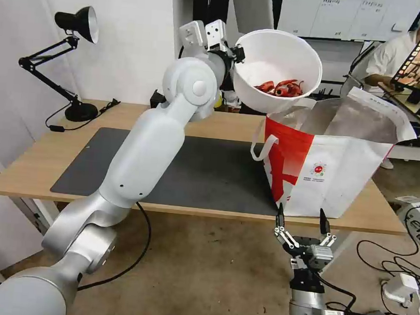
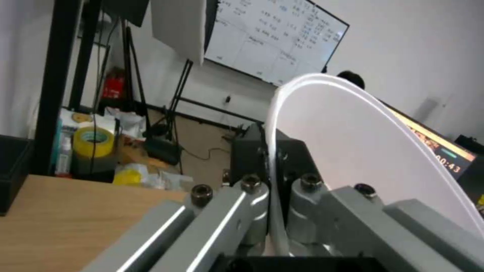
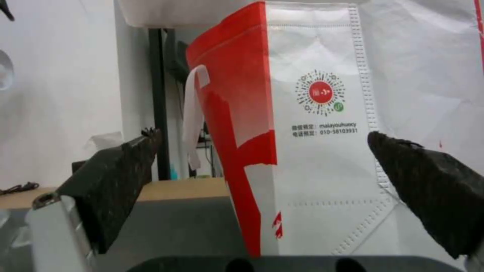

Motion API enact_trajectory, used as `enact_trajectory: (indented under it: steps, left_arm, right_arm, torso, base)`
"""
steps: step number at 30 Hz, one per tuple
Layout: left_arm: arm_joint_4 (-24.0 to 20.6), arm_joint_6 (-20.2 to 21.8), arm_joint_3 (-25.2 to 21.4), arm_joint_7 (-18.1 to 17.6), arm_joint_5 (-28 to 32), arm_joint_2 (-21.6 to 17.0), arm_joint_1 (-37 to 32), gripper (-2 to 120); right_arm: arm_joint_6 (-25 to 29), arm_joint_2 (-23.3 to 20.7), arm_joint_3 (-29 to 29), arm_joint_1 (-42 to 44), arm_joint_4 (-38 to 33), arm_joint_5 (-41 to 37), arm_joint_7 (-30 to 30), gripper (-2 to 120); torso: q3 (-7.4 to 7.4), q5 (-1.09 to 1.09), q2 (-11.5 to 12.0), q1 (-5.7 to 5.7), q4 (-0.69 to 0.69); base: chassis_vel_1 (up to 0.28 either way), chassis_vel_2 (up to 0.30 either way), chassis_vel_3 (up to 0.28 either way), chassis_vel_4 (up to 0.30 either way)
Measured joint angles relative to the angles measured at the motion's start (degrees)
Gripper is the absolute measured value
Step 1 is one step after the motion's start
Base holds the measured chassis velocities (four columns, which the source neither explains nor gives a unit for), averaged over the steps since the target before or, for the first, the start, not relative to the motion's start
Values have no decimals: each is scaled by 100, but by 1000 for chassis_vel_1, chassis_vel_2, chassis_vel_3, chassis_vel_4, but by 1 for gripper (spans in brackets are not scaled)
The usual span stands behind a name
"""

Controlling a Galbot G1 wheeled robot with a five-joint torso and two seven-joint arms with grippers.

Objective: Pick up the trash from the table and place it into the takeout bag.

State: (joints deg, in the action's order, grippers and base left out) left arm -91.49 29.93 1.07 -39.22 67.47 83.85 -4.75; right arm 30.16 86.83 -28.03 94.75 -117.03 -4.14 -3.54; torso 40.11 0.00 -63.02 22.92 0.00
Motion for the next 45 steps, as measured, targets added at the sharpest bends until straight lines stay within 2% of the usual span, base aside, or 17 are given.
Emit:
enact_trajectory:
  steps: [24, 32, 45]
  left_arm:
    - [529, -289, 527, 166, -230, 479, 103, 0]
    - [851, -488, 689, 301, -417, 620, 165, 0]
    - [1115, -800, 1001, 493, -710, 744, 143, 0]
  right_arm:
    - [5, 51, -2, -18, 31, -21, -3, 100]
    - [15, 72, -2, -17, 45, -29, -3, 100]
    - [22, 101, 20, -46, 92, -38, -3, 100]
  torso:
    - [0, 0, 0, 0, 0]
    - [0, 0, 0, 0, 0]
    - [0, 0, -1, 0, 0]
  base:
    - [0, 0, 0, 0]
    - [0, 0, 0, 0]
    - [0, 0, 0, 0]
